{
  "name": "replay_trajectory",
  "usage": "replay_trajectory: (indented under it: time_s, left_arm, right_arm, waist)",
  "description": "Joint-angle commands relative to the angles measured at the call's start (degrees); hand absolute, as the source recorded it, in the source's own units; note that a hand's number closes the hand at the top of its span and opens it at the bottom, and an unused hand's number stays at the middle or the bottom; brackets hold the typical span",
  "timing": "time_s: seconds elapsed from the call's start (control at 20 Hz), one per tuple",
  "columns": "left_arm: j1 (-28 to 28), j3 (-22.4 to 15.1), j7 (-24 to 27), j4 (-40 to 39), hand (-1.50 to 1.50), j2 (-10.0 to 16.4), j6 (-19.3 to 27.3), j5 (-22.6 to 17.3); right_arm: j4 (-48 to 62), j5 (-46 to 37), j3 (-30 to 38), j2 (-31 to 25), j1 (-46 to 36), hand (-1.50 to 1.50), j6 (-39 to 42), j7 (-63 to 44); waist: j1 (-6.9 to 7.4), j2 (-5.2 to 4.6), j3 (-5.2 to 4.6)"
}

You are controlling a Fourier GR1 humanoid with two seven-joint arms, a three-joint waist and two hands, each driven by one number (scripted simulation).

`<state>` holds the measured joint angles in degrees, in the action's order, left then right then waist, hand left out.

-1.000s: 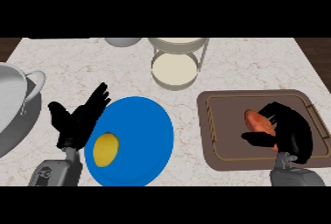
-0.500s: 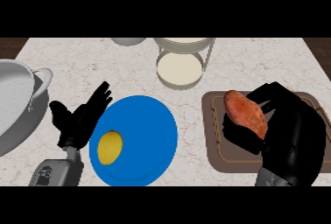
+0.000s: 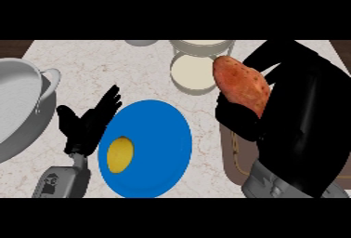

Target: Pick the sweet potato from the tray and place it in the tiered basket

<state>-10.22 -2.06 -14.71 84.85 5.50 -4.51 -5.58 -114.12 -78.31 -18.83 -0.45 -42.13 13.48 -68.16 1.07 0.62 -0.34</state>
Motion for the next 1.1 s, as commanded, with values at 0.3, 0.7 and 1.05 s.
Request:
replay_trajectory:
  time_s: [0.3,0.7,1.05]
  left_arm:
    - [-1.58,-0.63,0.06,-0.20,0.00,-1.17,0.13,0.04]
    - [-1.24,-0.38,1.78,-0.89,0.00,-0.81,-0.48,0.40]
    - [-1.52,0.05,1.40,-0.88,0.00,-0.49,-1.36,-0.34]
  right_arm:
    - [21.66,6.08,17.45,0.42,-23.88,1.50,6.19,-9.03]
    - [43.04,3.69,24.90,0.43,-34.28,1.50,-6.19,-4.23]
    - [60.56,4.05,34.48,-1.58,-37.83,1.50,-20.69,7.01]
  waist:
    - [1.33,-0.77,0.15]
    - [1.40,-1.13,0.21]
    - [1.86,-1.63,0.24]
